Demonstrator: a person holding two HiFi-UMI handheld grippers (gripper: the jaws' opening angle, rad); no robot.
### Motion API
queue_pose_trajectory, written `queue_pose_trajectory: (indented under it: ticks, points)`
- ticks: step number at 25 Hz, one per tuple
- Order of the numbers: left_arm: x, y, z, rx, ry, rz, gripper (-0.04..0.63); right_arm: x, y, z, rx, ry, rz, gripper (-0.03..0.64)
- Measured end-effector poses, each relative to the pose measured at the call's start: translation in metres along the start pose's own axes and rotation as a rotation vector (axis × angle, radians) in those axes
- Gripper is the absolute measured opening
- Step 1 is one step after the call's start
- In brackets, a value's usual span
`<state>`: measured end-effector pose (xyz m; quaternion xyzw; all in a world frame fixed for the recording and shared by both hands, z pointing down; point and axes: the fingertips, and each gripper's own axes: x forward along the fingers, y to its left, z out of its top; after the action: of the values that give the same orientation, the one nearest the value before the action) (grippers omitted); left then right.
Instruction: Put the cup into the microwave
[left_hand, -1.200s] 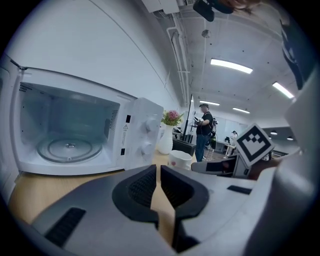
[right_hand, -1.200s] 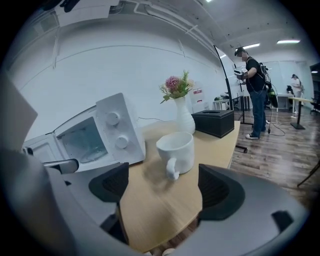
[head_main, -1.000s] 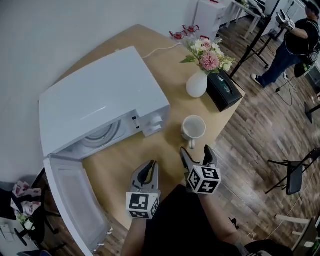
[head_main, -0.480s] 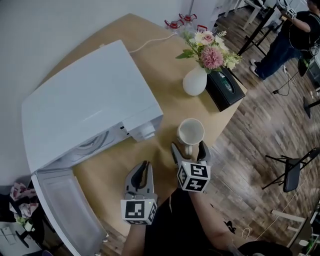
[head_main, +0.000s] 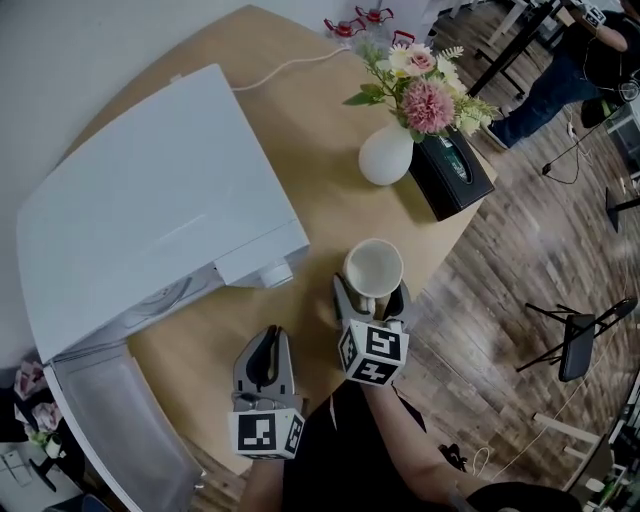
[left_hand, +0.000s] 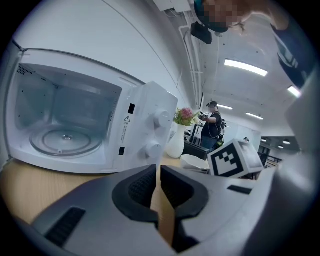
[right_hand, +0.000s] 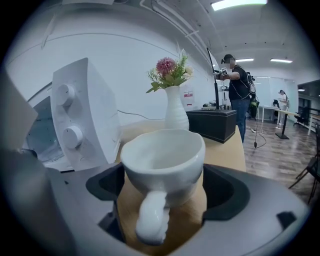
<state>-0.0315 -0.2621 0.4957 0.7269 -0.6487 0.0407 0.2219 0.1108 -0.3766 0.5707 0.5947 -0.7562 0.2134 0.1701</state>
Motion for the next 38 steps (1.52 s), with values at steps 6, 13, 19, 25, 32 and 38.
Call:
queue_pose_trajectory:
  ticks: [6, 13, 19, 25, 32, 38]
  points:
    - [0.008, 0.000, -0.003, 0.003, 0.005, 0.021, 0.008, 0.005, -0.002, 0.010, -0.076, -0.072, -0.005, 0.431]
    - [0.008, 0.004, -0.013, 0.005, 0.029, 0.062, 0.008, 0.008, -0.003, 0.013, -0.108, -0.120, -0.007, 0.430]
    - [0.009, 0.005, -0.016, 0.009, 0.041, 0.091, 0.008, 0.021, -0.001, 0.019, -0.137, -0.112, 0.049, 0.430]
    - [0.010, 0.002, -0.017, 0.011, 0.044, 0.108, 0.008, 0.021, -0.003, 0.020, -0.141, -0.112, 0.054, 0.430]
    - [0.009, -0.003, -0.019, 0.022, 0.046, 0.091, 0.008, 0.022, -0.002, 0.019, -0.172, -0.099, 0.098, 0.430]
    - [0.004, 0.002, -0.016, 0.049, 0.039, 0.091, 0.008, 0.021, -0.004, 0.019, -0.176, -0.100, 0.109, 0.430]
